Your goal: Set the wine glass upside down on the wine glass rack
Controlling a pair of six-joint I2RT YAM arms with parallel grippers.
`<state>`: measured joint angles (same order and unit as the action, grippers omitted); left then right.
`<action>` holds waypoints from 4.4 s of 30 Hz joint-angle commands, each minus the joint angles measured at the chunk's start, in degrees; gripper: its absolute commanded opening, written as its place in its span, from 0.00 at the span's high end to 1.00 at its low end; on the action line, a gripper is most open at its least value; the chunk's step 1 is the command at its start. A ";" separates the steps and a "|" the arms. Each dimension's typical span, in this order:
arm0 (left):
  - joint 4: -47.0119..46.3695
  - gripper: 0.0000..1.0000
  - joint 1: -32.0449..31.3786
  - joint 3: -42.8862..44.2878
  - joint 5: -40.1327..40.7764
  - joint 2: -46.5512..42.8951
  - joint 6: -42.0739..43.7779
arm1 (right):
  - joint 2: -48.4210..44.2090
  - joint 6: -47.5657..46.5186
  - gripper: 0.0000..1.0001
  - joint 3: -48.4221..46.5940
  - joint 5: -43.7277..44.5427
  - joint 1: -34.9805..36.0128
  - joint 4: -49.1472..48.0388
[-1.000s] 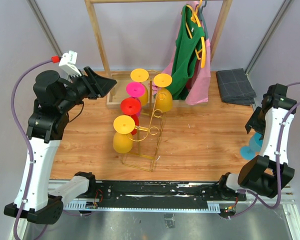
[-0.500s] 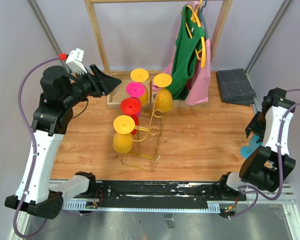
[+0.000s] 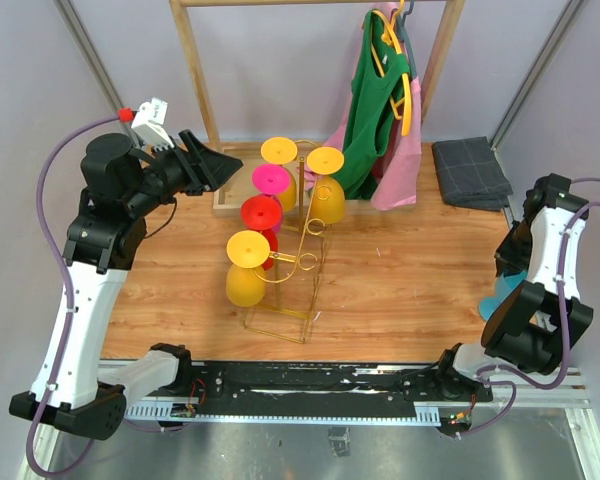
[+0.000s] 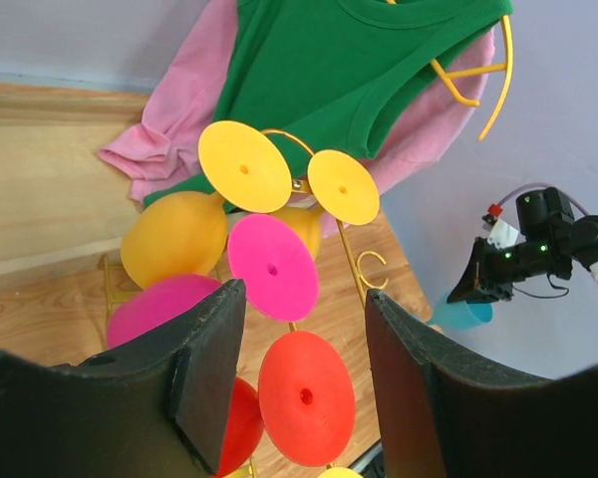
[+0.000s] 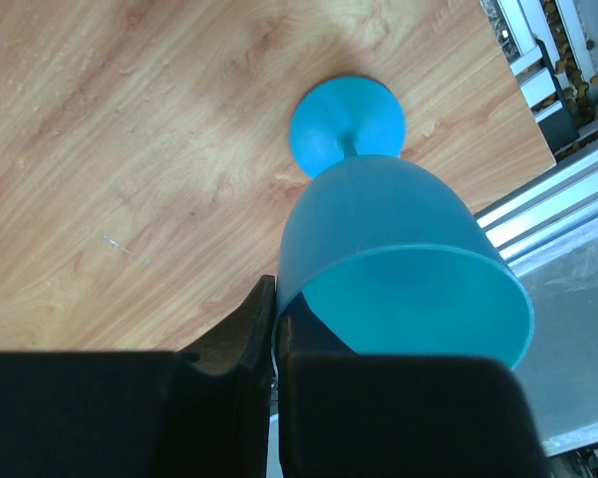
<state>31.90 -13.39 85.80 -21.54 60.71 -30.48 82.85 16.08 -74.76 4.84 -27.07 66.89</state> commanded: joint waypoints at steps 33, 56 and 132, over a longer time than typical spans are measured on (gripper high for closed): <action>-10.76 0.44 -0.41 -4.37 0.38 -2.70 -19.11 | -14.99 37.76 0.99 -25.61 -30.49 17.57 -66.12; -36.95 0.44 -0.37 -3.92 -15.88 4.31 -36.44 | 9.59 92.95 0.99 -29.37 -51.55 30.85 -145.29; -97.05 1.00 -0.05 -15.91 -13.86 0.66 -92.85 | 5.61 80.36 0.49 -12.29 -68.27 43.49 -143.56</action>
<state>-69.69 -13.63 67.92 -35.88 63.66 -118.80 92.58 103.79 -90.17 -62.15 21.19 -82.21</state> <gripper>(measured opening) 0.022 0.517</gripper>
